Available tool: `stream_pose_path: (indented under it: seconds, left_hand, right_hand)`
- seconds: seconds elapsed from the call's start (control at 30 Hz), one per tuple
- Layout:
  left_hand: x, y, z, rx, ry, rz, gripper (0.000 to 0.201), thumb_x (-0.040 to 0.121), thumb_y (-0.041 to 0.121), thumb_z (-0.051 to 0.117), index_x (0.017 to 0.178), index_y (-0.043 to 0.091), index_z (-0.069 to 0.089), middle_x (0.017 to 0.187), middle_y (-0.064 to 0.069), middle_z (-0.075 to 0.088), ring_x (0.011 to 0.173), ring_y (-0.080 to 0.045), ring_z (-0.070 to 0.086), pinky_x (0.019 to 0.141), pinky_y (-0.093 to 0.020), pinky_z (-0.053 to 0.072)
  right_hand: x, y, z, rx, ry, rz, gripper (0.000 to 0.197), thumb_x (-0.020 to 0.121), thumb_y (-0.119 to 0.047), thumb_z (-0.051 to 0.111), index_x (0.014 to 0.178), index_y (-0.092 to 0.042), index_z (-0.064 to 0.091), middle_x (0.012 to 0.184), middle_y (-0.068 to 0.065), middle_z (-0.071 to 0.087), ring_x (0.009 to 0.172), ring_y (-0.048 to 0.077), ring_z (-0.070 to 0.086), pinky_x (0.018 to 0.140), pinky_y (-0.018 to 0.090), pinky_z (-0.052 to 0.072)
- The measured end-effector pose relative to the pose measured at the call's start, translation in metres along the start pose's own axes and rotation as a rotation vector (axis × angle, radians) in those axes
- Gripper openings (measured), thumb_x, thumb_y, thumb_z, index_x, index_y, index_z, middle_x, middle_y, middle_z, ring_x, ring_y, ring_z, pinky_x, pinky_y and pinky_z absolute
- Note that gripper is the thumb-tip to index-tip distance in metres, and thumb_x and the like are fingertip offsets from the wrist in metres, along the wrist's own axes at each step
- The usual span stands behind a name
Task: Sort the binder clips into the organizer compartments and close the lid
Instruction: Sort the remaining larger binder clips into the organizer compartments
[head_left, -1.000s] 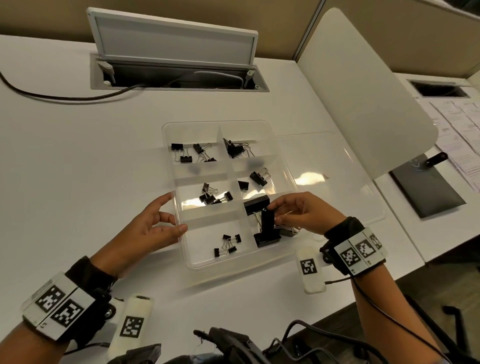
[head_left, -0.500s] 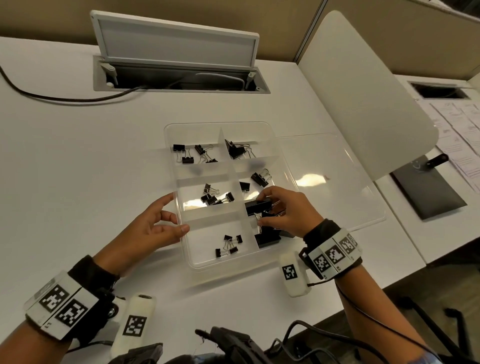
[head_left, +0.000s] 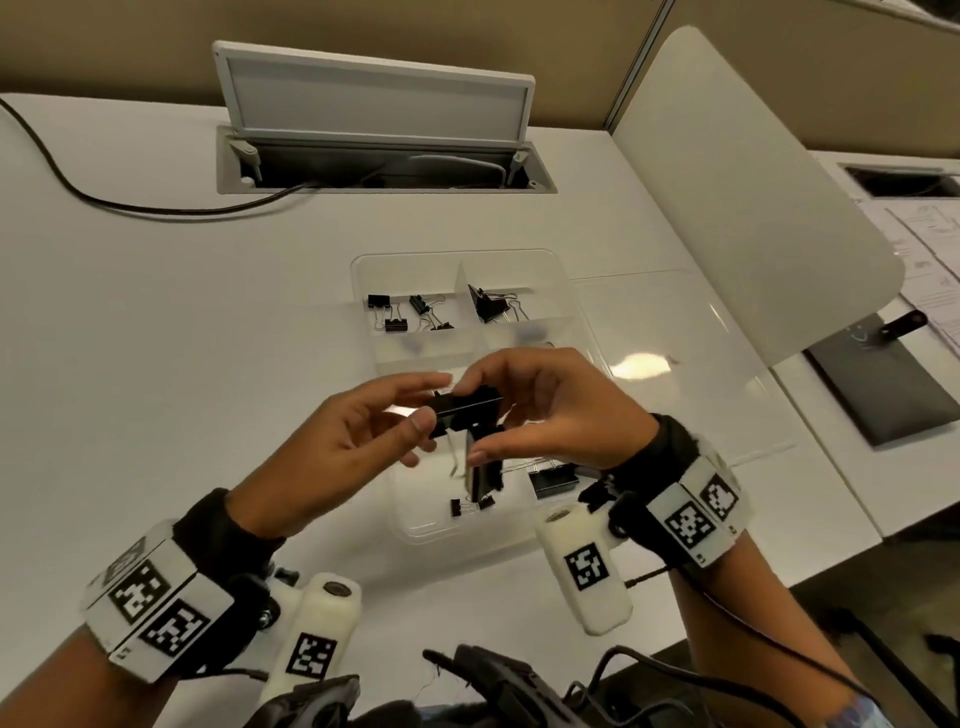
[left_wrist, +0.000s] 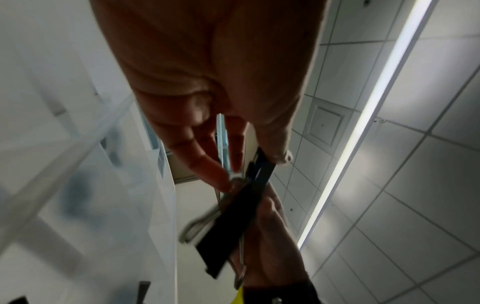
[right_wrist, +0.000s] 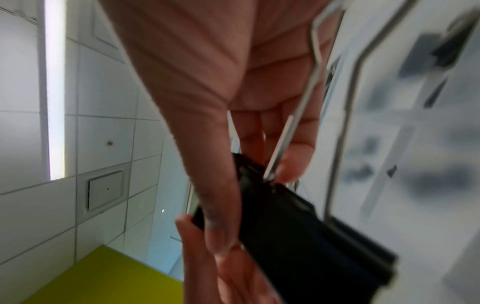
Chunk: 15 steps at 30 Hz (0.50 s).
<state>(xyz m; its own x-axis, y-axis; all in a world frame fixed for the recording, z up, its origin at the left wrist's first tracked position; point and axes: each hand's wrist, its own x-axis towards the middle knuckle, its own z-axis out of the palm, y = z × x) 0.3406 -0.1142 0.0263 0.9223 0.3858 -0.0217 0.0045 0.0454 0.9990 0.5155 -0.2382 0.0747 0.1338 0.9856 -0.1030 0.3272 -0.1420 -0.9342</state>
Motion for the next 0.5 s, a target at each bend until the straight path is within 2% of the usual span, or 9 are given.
stream_pose_path:
  seconds: [0.07,0.2,0.27,0.33,0.4,0.5]
  left_hand:
    - [-0.001,0.002,0.000,-0.057,-0.007,-0.005,0.052,0.067,0.066,0.063,0.110,0.036,0.067,0.105,0.007,0.071,0.081,-0.011,0.067,0.067,-0.020,0.053]
    - [-0.006,-0.001,-0.009,-0.190,0.071,-0.045,0.047,0.064,0.059,0.071,0.100,0.028,0.073,0.098,0.000,0.074,0.085,-0.015,0.070,0.071,-0.019,0.054]
    - [-0.008,-0.003,-0.013,-0.247,0.127,-0.073,0.034,0.072,0.042,0.074,0.097,0.019,0.072,0.094,-0.003,0.075,0.082,-0.017,0.071,0.071,-0.019,0.055]
    - [-0.010,-0.005,-0.015,-0.295,0.181,-0.106,0.026,0.080,0.021,0.059,0.102,0.012,0.067,0.093,-0.006,0.074,0.078,-0.019,0.071,0.069,-0.019,0.055]
    - [-0.011,-0.007,-0.017,-0.334,0.204,-0.139,0.032,0.083,0.014,0.052,0.113,0.011,0.062,0.096,-0.008,0.073,0.080,-0.022,0.071,0.070,-0.020,0.056]
    - [-0.013,-0.007,-0.015,-0.399,0.195,-0.176,0.032,0.094,0.007,0.044,0.122,0.015,0.058,0.106,-0.005,0.071,0.091,-0.025,0.070,0.076,-0.022,0.056]
  right_hand:
    - [0.009,0.002,0.011,0.050,-0.001,0.013,0.046,0.065,0.001,0.078,0.106,-0.008,0.060,0.099,0.013,0.068,0.088,0.027,0.069,0.076,0.041,0.058]
    - [0.016,0.004,0.020,0.128,0.039,0.044,0.045,0.064,0.001,0.078,0.104,-0.014,0.062,0.095,0.007,0.070,0.078,0.018,0.070,0.075,0.031,0.058]
    - [0.016,0.005,0.021,0.178,0.056,0.055,0.048,0.065,0.003,0.077,0.106,-0.016,0.062,0.098,0.007,0.070,0.071,0.018,0.068,0.073,0.031,0.058]
    - [0.017,0.004,0.018,0.219,0.090,0.045,0.049,0.066,0.005,0.075,0.107,-0.020,0.062,0.105,0.008,0.068,0.070,0.018,0.067,0.073,0.030,0.057]
    - [0.017,0.003,0.014,0.261,0.150,0.006,0.046,0.070,0.005,0.072,0.108,-0.019,0.062,0.105,0.008,0.069,0.074,0.015,0.068,0.071,0.028,0.057]
    - [0.020,0.004,0.012,0.393,0.242,-0.055,0.034,0.077,0.003,0.065,0.104,-0.017,0.066,0.092,0.004,0.073,0.084,0.017,0.070,0.067,0.025,0.055]
